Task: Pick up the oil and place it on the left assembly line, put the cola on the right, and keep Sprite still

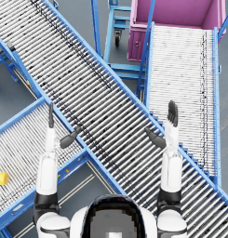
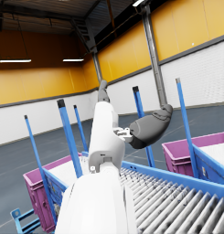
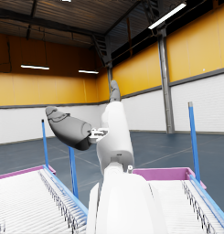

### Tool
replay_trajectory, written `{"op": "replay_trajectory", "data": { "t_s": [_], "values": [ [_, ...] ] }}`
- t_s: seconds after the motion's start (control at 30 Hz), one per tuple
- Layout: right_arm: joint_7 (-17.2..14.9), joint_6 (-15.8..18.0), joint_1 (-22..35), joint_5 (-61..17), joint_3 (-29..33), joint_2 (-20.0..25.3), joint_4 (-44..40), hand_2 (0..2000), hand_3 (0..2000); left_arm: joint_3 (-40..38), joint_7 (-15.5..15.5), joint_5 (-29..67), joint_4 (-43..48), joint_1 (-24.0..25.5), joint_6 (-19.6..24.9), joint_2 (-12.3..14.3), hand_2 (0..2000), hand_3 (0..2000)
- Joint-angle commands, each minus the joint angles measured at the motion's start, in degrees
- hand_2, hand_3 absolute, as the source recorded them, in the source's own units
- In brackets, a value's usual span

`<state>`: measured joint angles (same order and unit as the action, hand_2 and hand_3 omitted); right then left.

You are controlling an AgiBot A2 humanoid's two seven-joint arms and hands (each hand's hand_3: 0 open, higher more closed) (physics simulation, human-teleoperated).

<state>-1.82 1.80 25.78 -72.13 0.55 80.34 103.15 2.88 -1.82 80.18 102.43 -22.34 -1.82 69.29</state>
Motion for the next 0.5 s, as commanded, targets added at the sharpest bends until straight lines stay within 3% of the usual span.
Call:
{"op": "replay_trajectory", "data": {
  "t_s": [0.03,0.5],
  "values": [
    [-0.2,0.2,-0.6,0.9,-0.7,-0.7,0.0,0,0,0.5,-0.2,-1.4,0.0,0.4,-0.2,0.0,0,0],
    [-3.7,3.6,-8.6,13.8,-11.2,-10.4,-0.2,0,0,8.1,-3.7,-21.2,0.4,5.4,-3.7,-0.1,0,0]
  ]
}}
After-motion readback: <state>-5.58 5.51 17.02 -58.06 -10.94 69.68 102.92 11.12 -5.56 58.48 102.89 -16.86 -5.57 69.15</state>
